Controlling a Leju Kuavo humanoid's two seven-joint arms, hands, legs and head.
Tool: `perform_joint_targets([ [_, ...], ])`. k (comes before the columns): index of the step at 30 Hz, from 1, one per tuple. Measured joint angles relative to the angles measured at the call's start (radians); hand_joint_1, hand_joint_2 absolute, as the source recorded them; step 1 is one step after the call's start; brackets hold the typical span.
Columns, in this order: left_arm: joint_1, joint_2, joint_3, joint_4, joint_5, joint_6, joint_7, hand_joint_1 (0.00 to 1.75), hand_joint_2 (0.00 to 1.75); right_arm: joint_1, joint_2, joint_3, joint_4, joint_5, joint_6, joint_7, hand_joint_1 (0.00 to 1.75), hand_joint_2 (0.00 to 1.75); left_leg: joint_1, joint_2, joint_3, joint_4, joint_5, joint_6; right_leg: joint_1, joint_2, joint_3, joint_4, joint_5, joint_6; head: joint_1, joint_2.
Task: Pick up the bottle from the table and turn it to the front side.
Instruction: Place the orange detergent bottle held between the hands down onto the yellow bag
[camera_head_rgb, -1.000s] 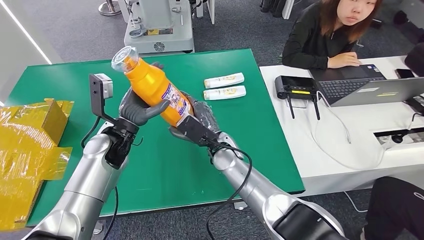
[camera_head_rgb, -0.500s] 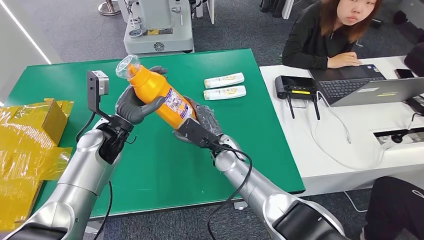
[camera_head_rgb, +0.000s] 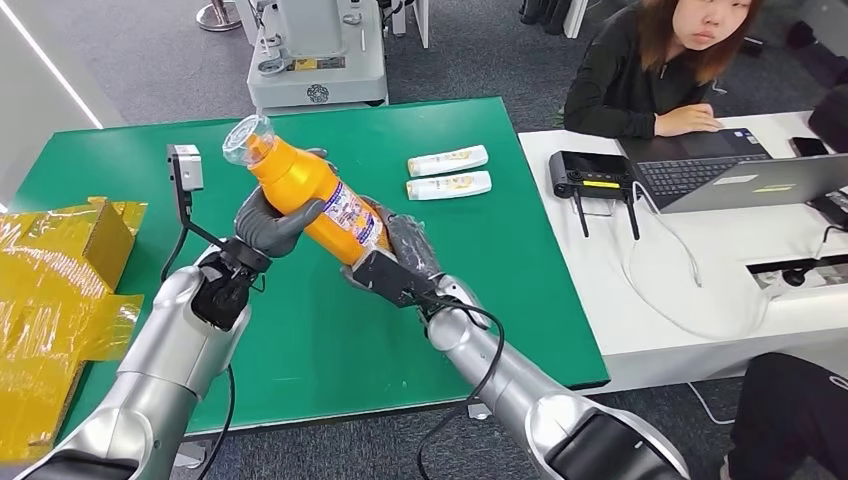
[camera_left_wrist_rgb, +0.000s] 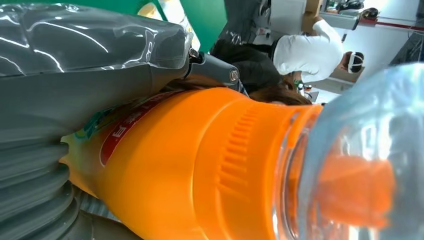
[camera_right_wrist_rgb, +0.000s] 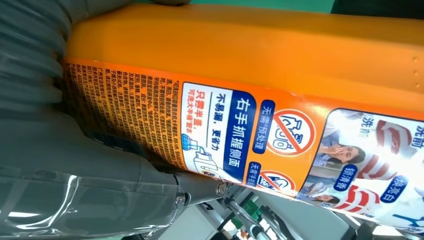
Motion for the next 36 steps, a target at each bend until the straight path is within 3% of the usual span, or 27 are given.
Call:
perform_joint_targets([
  [3,0.013,-0.001,-0.002,-0.023,0.007,0.023,-0.001,1.75,1.75,0.007,-0.001,-0.004,-0.011,0.006,-0.004,0.001,1.75,1.75,0.000,0.000,0.000,0.000,0.000,0.000,0.000,0.000,0.000,0.000,0.000,0.000,0.000,0.000],
  [7,0.020,-0.009,-0.004,-0.043,-0.022,0.072,-0.030,1.75,1.75,0.013,-0.002,-0.013,-0.022,0.015,-0.003,0.000,0.00,1.75,0.000,0.000,0.000,0.000,0.000,0.000,0.000,0.000,0.000,0.000,0.000,0.000,0.000,0.000],
  [13,-0.001,-0.019,-0.020,-0.050,-0.331,0.330,-0.192,1.75,1.75,0.019,-0.011,-0.029,-0.040,0.012,0.012,-0.012,0.00,1.75,0.000,0.001,0.000,0.000,0.000,0.000,0.000,0.001,0.000,0.000,0.001,0.000,0.000,0.000],
  [18,-0.099,-0.007,-0.025,-0.006,-0.681,0.535,-0.295,1.75,1.75,0.044,-0.035,-0.038,-0.080,-0.017,0.024,-0.042,0.00,1.75,0.000,0.002,0.000,0.000,0.000,0.000,0.000,0.001,-0.001,0.000,0.001,0.000,0.000,0.000],
  [23,-0.186,0.001,-0.044,0.073,-0.857,0.599,-0.287,1.75,1.75,0.081,-0.062,-0.040,-0.145,-0.041,0.028,-0.049,0.00,1.75,0.000,0.002,0.000,0.000,0.000,0.000,0.000,0.002,-0.001,0.000,0.001,0.000,0.000,0.000],
  [29,-0.237,0.022,-0.077,0.146,-0.953,0.633,-0.307,1.75,1.75,0.130,-0.099,-0.040,-0.216,-0.063,0.031,-0.058,0.00,1.75,0.000,0.002,-0.001,0.000,0.000,0.000,0.000,0.002,-0.001,0.000,0.001,0.000,0.000,0.000],
  [36,-0.305,0.110,-0.185,0.191,-1.169,0.758,-0.363,1.75,1.75,0.194,-0.158,-0.038,-0.275,-0.145,0.022,-0.114,0.00,1.75,0.000,0.004,-0.001,0.000,0.000,0.000,0.000,0.004,-0.001,0.000,0.001,0.000,0.000,0.000],
])
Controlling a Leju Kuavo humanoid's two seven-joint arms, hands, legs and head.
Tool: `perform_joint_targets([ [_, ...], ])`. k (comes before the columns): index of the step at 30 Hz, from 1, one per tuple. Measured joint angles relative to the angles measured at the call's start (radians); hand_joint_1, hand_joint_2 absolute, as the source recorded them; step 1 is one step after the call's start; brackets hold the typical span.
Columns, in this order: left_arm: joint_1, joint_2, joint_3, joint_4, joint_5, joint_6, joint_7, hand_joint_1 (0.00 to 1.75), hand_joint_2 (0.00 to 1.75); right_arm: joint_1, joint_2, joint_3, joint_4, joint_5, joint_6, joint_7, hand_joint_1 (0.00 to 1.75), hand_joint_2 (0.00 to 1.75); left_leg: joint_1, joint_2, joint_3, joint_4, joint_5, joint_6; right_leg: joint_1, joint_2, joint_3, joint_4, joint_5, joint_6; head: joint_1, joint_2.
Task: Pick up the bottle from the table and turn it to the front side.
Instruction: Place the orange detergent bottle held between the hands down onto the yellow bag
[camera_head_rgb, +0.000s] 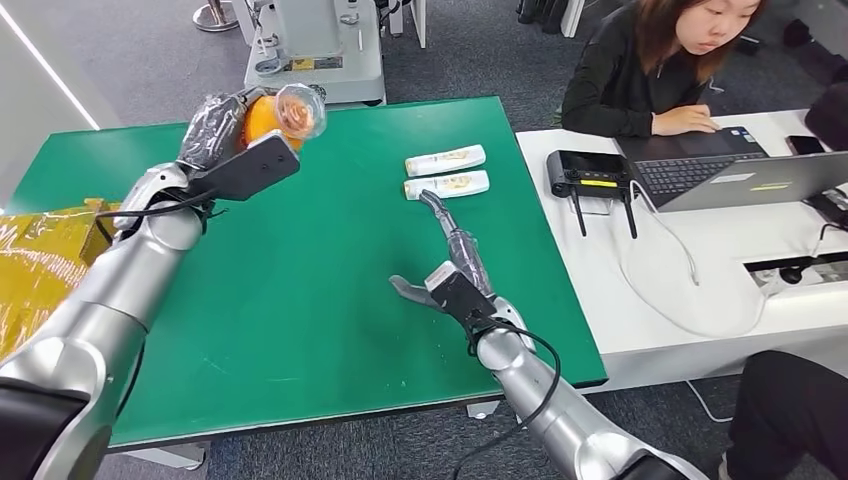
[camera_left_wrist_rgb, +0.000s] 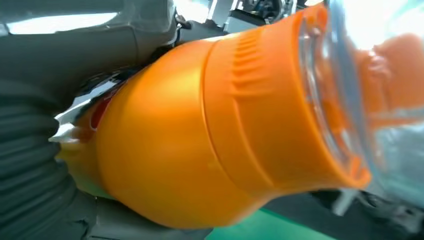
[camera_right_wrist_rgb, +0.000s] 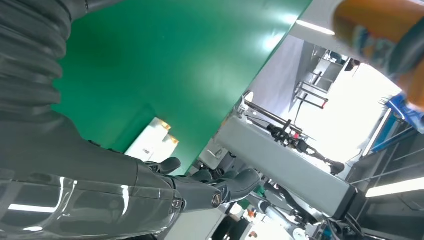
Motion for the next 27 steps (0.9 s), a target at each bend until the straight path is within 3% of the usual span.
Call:
perform_joint_targets([
  [3,-0.025,0.056,-0.050,0.012,-0.123,0.094,0.025,1.75,1.75,0.038,-0.029,0.001,-0.045,-0.035,-0.025,-0.007,0.00,1.75,0.000,-0.001,0.000,0.000,0.000,0.000,0.000,-0.001,0.000,0.000,0.000,0.000,0.000,0.000],
  [6,-0.051,0.155,-0.105,0.012,-0.247,0.202,0.058,1.75,1.75,0.104,-0.063,0.001,-0.118,-0.057,-0.055,-0.008,0.00,1.75,0.000,0.004,0.000,0.000,-0.001,-0.001,0.000,0.005,-0.001,0.001,0.000,0.000,0.000,0.000],
  [12,-0.066,0.383,-0.124,-0.038,-0.345,0.254,0.118,1.75,1.75,0.220,-0.104,-0.002,-0.251,-0.060,-0.087,0.003,0.00,1.75,0.002,0.009,0.000,-0.001,-0.002,-0.003,0.001,0.010,-0.004,0.002,-0.001,-0.002,0.000,0.000],
  [15,-0.065,0.471,-0.125,-0.067,-0.399,0.271,0.155,1.75,1.75,0.274,-0.115,-0.015,-0.316,-0.064,-0.102,0.006,0.00,1.75,0.003,0.008,-0.001,-0.001,-0.002,-0.003,0.002,0.009,-0.004,0.002,-0.001,-0.003,0.000,0.000],
  [19,-0.038,0.544,-0.125,-0.088,-0.477,0.310,0.200,1.75,1.75,0.333,-0.121,-0.044,-0.387,-0.060,-0.104,0.012,0.00,1.75,0.003,0.005,-0.001,-0.002,-0.002,-0.003,0.002,0.006,-0.003,0.001,-0.002,-0.003,0.000,0.000],
  [27,0.114,0.646,-0.082,-0.115,-0.576,0.370,0.245,1.75,1.75,0.451,-0.121,-0.116,-0.538,0.004,-0.100,0.057,0.00,1.75,0.002,0.005,-0.001,-0.001,-0.002,-0.003,0.001,0.006,-0.002,0.001,-0.002,-0.004,0.000,0.000],
])
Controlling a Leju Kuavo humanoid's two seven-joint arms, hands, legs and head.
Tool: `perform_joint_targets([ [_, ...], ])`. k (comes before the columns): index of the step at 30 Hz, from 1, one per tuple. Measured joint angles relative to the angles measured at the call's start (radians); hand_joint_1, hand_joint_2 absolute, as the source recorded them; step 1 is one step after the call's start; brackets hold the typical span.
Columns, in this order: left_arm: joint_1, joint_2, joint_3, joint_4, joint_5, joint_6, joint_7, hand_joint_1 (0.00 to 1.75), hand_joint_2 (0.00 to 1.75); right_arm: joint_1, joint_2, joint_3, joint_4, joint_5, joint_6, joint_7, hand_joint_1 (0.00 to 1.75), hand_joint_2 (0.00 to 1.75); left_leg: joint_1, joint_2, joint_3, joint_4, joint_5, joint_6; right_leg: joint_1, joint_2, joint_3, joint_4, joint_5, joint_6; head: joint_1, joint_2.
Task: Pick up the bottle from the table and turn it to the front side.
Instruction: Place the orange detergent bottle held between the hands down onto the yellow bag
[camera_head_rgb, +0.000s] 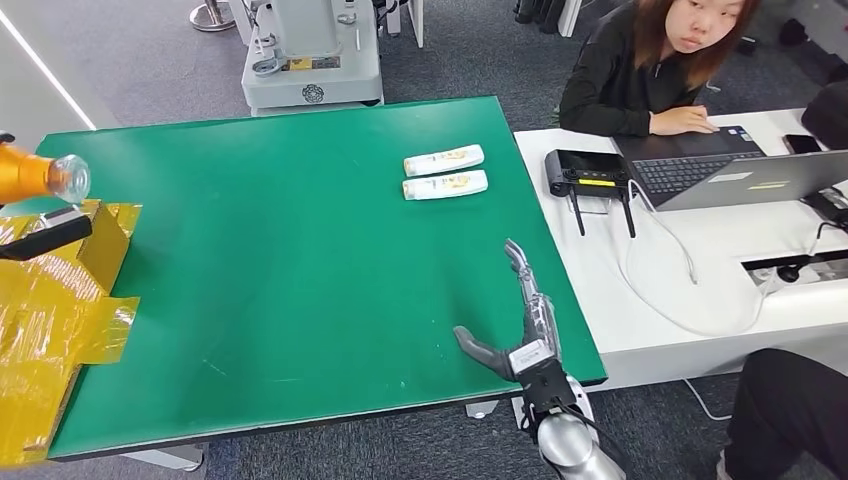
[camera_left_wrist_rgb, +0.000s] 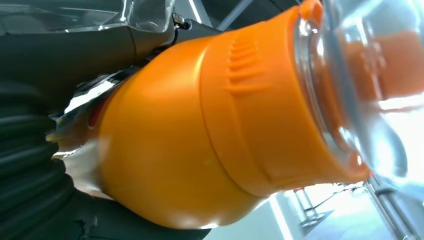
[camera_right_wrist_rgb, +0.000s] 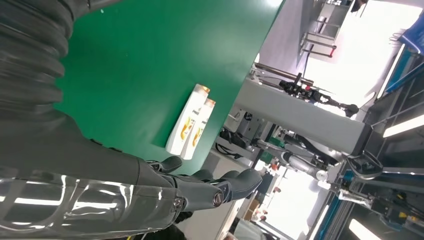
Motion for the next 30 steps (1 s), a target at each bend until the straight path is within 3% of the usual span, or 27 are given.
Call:
perform_joint_targets([
  [11,0.165,0.080,0.118,-0.008,-0.111,0.038,0.003,1.75,1.75,0.071,0.006,-0.065,-0.103,0.046,0.013,0.019,0.00,1.75,0.000,0.000,0.000,0.000,0.000,0.000,0.000,0.000,0.000,0.000,0.000,0.000,0.000,0.000],
  [16,0.268,0.082,0.200,0.021,-0.145,0.091,0.015,1.75,1.75,0.088,0.008,-0.078,-0.114,0.051,0.013,0.022,0.00,1.75,0.000,0.001,0.000,0.000,0.000,0.000,0.000,0.000,-0.001,0.000,0.000,0.000,0.000,0.000],
  [22,0.390,0.082,0.289,0.034,-0.209,0.091,0.031,1.75,1.75,0.088,0.008,-0.079,-0.115,0.051,0.015,0.023,0.00,1.75,0.000,0.001,0.000,0.000,0.000,0.000,0.000,0.000,-0.001,-0.001,0.000,0.000,0.000,0.000],
  [30,0.525,0.047,0.388,0.035,-0.240,0.081,-0.025,1.75,1.75,0.082,0.008,-0.078,-0.106,0.050,0.019,0.023,0.00,1.75,0.000,0.000,0.000,0.000,-0.001,-0.001,0.000,0.000,-0.001,-0.001,0.000,0.000,0.000,0.000],
])
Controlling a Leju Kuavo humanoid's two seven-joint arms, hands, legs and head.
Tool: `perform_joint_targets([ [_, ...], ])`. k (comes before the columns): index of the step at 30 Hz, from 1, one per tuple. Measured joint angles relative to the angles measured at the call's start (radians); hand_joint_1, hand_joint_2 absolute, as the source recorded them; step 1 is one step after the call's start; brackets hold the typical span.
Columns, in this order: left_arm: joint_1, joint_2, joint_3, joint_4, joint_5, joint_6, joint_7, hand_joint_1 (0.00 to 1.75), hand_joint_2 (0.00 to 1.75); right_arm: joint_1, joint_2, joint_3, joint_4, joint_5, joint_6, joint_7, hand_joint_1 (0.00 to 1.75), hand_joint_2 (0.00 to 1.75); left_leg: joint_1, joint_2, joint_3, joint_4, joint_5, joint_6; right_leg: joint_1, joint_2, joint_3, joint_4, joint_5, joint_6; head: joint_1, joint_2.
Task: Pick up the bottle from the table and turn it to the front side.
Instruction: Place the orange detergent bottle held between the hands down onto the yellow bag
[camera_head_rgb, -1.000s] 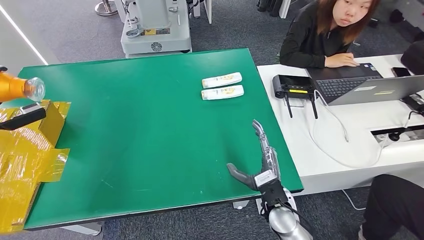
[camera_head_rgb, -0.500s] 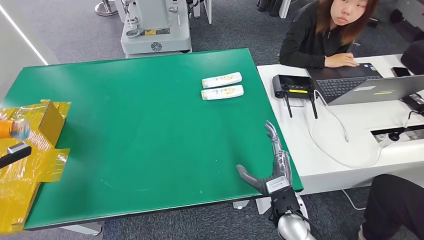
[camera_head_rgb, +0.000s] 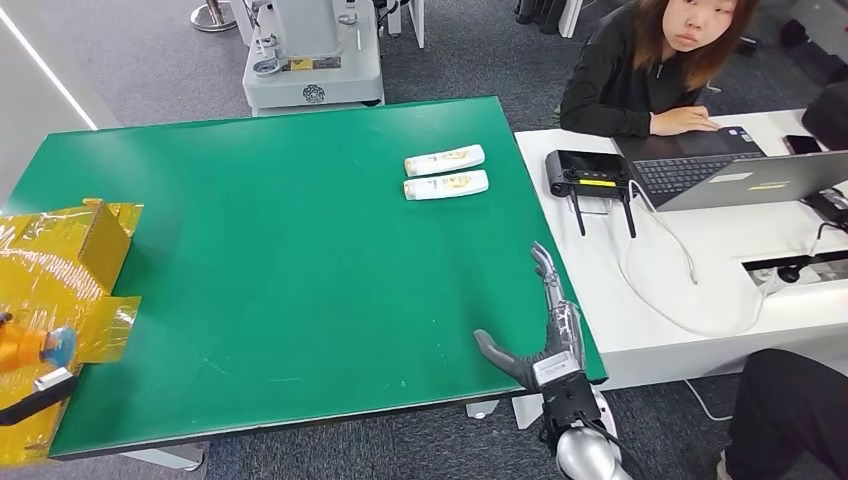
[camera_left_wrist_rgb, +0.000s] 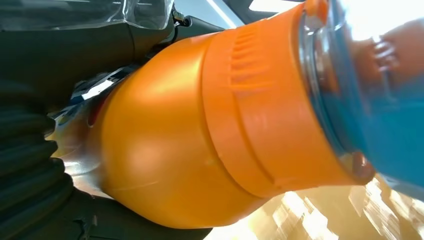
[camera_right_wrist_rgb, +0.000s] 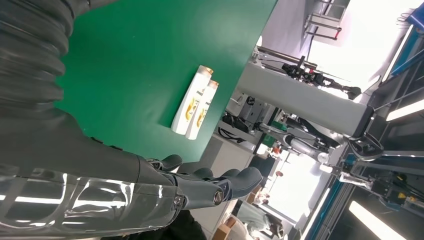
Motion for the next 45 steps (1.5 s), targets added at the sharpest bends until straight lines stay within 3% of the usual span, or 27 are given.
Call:
perform_joint_targets([
  [5,0.032,-0.042,0.011,0.015,-0.021,-0.006,-0.055,1.75,1.75,-0.019,0.000,0.006,0.018,-0.001,0.013,0.000,0.00,1.75,0.000,-0.001,0.000,0.000,0.000,0.000,0.000,-0.001,0.001,0.000,0.000,0.000,0.000,0.000],
  [14,0.020,-0.112,0.010,0.031,0.047,-0.010,-0.160,1.75,1.75,-0.074,-0.002,0.034,0.065,-0.015,0.029,-0.004,0.00,1.75,0.000,-0.002,0.000,0.000,0.000,0.000,0.000,-0.002,0.001,0.000,0.000,0.000,0.000,0.000],
  [21,0.014,-0.163,0.001,0.038,0.089,-0.006,-0.185,1.75,1.75,-0.102,-0.006,0.057,0.108,-0.025,0.035,-0.017,0.00,1.75,0.000,-0.002,0.000,0.001,0.000,0.000,0.000,-0.002,0.001,0.000,0.000,0.000,0.000,0.000],
  [30,-0.097,-0.332,-0.009,0.151,0.175,-0.020,-0.170,1.75,1.75,-0.151,-0.007,0.109,0.149,-0.017,0.031,-0.006,0.00,1.75,0.000,-0.005,0.000,0.001,0.001,0.001,0.000,-0.006,0.002,0.000,0.001,0.001,0.000,0.000],
  [34,-0.157,-0.393,-0.008,0.209,0.216,-0.073,-0.151,1.75,1.75,-0.151,-0.007,0.122,0.158,-0.018,0.028,-0.005,0.00,1.75,-0.001,-0.005,0.000,0.001,0.001,0.001,0.000,-0.006,0.002,0.000,0.001,0.001,0.000,0.000],
  [39,-0.215,-0.431,-0.007,0.256,0.256,-0.127,-0.120,1.75,1.75,-0.151,-0.007,0.135,0.164,-0.017,0.026,0.002,0.00,1.75,-0.001,-0.005,0.000,0.001,0.001,0.001,0.000,-0.006,0.002,0.000,0.001,0.001,0.000,0.000],
  [45,-0.241,-0.445,-0.008,0.301,0.220,-0.145,-0.057,1.75,1.75,-0.149,-0.007,0.143,0.179,-0.017,0.013,0.004,0.00,1.75,-0.001,-0.004,0.001,0.001,0.001,0.001,0.000,-0.005,0.002,0.001,0.001,0.001,0.000,0.000],
])
